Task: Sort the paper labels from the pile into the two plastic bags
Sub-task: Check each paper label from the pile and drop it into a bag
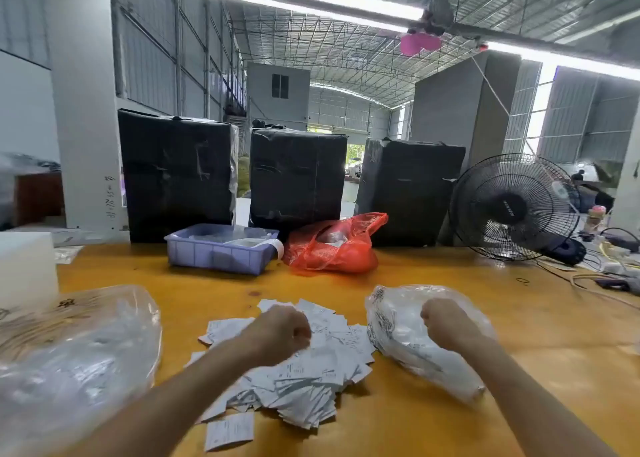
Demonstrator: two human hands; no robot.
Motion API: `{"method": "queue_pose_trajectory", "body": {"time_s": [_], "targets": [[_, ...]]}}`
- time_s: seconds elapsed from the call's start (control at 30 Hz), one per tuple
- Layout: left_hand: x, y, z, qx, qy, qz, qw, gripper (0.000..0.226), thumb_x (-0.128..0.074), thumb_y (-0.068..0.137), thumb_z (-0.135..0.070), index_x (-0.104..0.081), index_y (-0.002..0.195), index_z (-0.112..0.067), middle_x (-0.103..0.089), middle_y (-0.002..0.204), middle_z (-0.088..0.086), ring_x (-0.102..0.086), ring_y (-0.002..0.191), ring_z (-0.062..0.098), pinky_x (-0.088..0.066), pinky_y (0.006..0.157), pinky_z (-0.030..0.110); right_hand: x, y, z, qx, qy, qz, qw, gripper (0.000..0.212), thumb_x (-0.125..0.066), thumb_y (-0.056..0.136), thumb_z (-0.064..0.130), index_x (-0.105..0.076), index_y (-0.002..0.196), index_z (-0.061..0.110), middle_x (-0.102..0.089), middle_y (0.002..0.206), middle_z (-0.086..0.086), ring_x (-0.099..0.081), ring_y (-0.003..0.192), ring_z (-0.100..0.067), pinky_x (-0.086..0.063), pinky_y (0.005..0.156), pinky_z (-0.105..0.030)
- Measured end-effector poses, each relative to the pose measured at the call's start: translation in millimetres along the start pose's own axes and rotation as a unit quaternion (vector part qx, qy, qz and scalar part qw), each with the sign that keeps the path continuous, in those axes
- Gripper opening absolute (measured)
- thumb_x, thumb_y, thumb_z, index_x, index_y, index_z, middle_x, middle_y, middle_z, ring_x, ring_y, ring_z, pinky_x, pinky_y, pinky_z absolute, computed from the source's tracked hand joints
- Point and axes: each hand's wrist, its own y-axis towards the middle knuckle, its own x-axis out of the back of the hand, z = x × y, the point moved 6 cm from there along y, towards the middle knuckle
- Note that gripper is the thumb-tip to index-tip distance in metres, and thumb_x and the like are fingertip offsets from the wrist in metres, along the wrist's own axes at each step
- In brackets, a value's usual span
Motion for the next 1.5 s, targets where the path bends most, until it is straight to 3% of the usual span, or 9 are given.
{"method": "queue_pose_trajectory", "body": {"time_s": [0.07, 0.2, 0.53, 0.9, 1.03, 1.13, 1.23, 1.37, 1.5], "targets": [[-25.3, 8.7, 2.8, 0.036, 0.012, 0.054, 0.998, 0.035, -0.062, 0.090, -0.035, -0.063, 0.120, -0.016, -0.061, 0.121, 0.002, -0.057, 0.108, 0.017, -0.044, 0.089, 0.026, -12.5, 5.2, -1.8, -0.021, -0.025, 0.008, 0.999, 0.014, -0.049, 0.093, 0.007, -0.059, 0.085, 0.011, -0.059, 0.090, -0.003, -0.058, 0.092, -0.022, -0.048, 0.069, -0.026], [-55.7, 21.4, 16.5, 0.078, 0.050, 0.098, 0.991, 0.035, -0.067, 0.083, -0.042, -0.067, 0.102, -0.012, -0.065, 0.111, 0.007, -0.061, 0.099, 0.022, -0.046, 0.076, 0.027, -40.5, 14.1, -9.0, -0.042, -0.022, 0.050, 0.998, 0.029, -0.060, 0.091, 0.025, -0.060, 0.116, 0.011, -0.062, 0.117, -0.004, -0.058, 0.108, -0.021, -0.050, 0.089, -0.033], [-56.4, 23.9, 48.8, 0.078, -0.127, 0.112, 0.982, 0.040, -0.089, 0.060, -0.033, -0.060, 0.086, -0.025, -0.056, 0.077, -0.014, -0.051, 0.065, -0.002, -0.038, 0.052, 0.005, -47.8, 29.2, -12.2, -0.089, 0.067, -0.026, 0.993, 0.012, -0.061, 0.088, 0.012, -0.070, 0.082, 0.007, -0.072, 0.088, -0.006, -0.067, 0.080, -0.018, -0.056, 0.072, -0.034], [-34.5, 18.7, 61.7, 0.103, -0.272, 0.001, 0.957, 0.035, -0.079, 0.073, -0.009, -0.052, 0.092, -0.021, -0.069, 0.077, 0.003, -0.062, 0.062, 0.007, -0.048, 0.053, 0.017, -2.7, 10.2, 3.0, -0.033, 0.026, -0.166, 0.985, 0.022, -0.045, 0.091, 0.008, -0.065, 0.083, 0.005, -0.068, 0.080, -0.009, -0.064, 0.075, -0.028, -0.047, 0.060, -0.032], [-25.2, 15.8, 68.1, 0.125, -0.291, -0.051, 0.947, 0.028, -0.075, 0.077, -0.008, -0.050, 0.079, -0.019, -0.064, 0.071, 0.002, -0.055, 0.058, 0.011, -0.040, 0.048, 0.019, -6.2, 5.5, -1.6, -0.062, 0.145, -0.161, 0.974, 0.023, -0.050, 0.092, 0.012, -0.059, 0.074, 0.003, -0.067, 0.077, -0.010, -0.061, 0.070, -0.025, -0.050, 0.062, -0.036], [-21.5, 11.2, 67.7, 0.133, -0.330, -0.091, 0.930, 0.032, -0.076, 0.077, -0.008, -0.044, 0.076, -0.016, -0.057, 0.059, -0.003, -0.047, 0.046, 0.005, -0.036, 0.046, 0.020, -2.5, -3.5, -5.1, -0.085, 0.280, -0.195, 0.936, 0.027, -0.057, 0.091, 0.013, -0.059, 0.068, -0.001, -0.070, 0.077, -0.012, -0.062, 0.070, -0.025, -0.050, 0.064, -0.036], [-16.0, 8.8, 60.3, 0.128, -0.374, -0.127, 0.910, 0.033, -0.076, 0.078, -0.006, -0.044, 0.072, -0.013, -0.051, 0.047, -0.005, -0.040, 0.036, 0.005, -0.033, 0.042, 0.019, 8.9, -17.5, -1.4, -0.104, 0.483, -0.232, 0.838, 0.019, -0.063, 0.088, 0.014, -0.065, 0.072, 0.003, -0.071, 0.077, -0.012, -0.065, 0.068, -0.020, -0.048, 0.058, -0.029], [-7.7, 13.7, 37.4, 0.099, -0.359, -0.141, 0.917, 0.027, -0.061, 0.086, 0.004, -0.059, 0.069, -0.016, -0.053, 0.052, -0.001, -0.038, 0.040, 0.007, -0.032, 0.041, 0.018, 3.9, -34.1, 54.6, -0.073, 0.780, 0.009, 0.622, 0.013, -0.065, 0.075, 0.008, -0.069, 0.076, -0.004, -0.066, 0.063, -0.011, -0.059, 0.053, -0.014, -0.049, 0.046, -0.020], [-3.9, 19.5, 16.8, 0.102, -0.368, -0.109, 0.918, 0.046, -0.042, 0.083, 0.013, -0.070, 0.065, -0.018, -0.064, 0.063, -0.001, -0.050, 0.052, 0.009, -0.041, 0.048, 0.016, 0.9, -46.3, 110.7, -0.009, 0.802, 0.145, 0.579, 0.008, -0.065, 0.071, -0.002, -0.071, 0.077, -0.003, -0.065, 0.066, -0.016, -0.061, 0.053, -0.016, -0.051, 0.049, -0.020]]}}
